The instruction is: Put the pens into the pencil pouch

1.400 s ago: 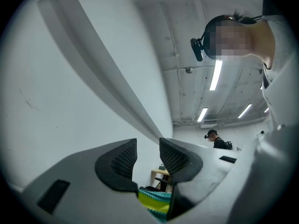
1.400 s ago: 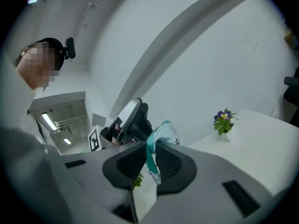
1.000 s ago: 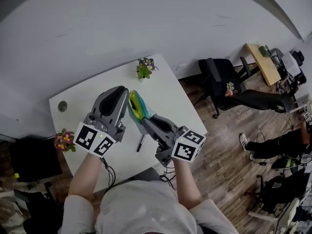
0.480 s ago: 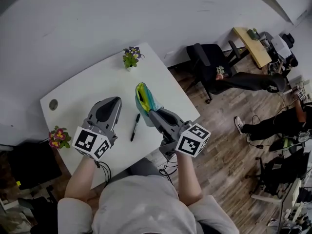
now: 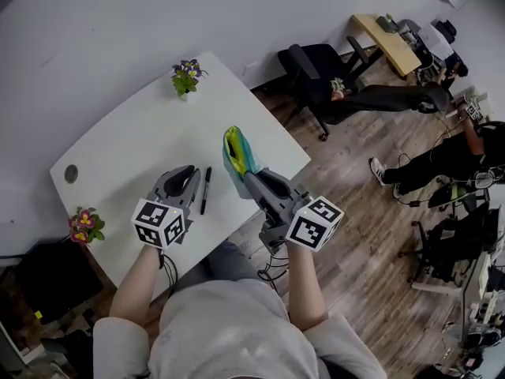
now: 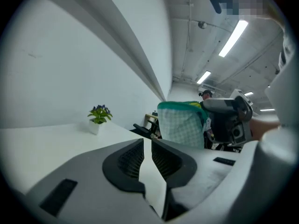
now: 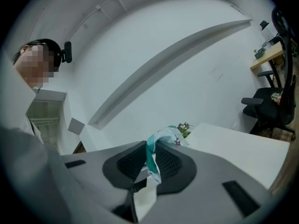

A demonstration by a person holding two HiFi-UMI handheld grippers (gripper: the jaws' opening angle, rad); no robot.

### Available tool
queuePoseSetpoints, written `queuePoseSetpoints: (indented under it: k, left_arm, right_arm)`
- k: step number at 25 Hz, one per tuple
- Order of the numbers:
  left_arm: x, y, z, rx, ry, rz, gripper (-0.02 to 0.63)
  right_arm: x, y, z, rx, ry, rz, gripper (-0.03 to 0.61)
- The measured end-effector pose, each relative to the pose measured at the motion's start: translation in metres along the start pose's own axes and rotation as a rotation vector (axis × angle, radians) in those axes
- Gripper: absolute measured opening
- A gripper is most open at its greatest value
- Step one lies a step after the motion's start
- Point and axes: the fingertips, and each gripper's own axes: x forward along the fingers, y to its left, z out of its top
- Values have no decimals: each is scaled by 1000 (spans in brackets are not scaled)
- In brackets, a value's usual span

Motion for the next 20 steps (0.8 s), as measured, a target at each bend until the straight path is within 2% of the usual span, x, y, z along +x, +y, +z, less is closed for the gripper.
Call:
queuePoseSetpoints:
  k: [4,7,15,20]
  left_arm:
    - [18,4,-47,-25,137,-1,37]
    - [35,5,-73,-30,239,1,127]
    - [77,20,-120,48,519,105,129]
    - [89,35,-137,90,633,152,130]
  right_arm:
    - [-7,-2,-5,1,-11,-34,74]
    - [-12,-1,-7,-6,-11,-53,74]
    - [-25,-4,-8,-6,-17,-88,74]
    - [-28,-10,-10,3,-22,-99,73]
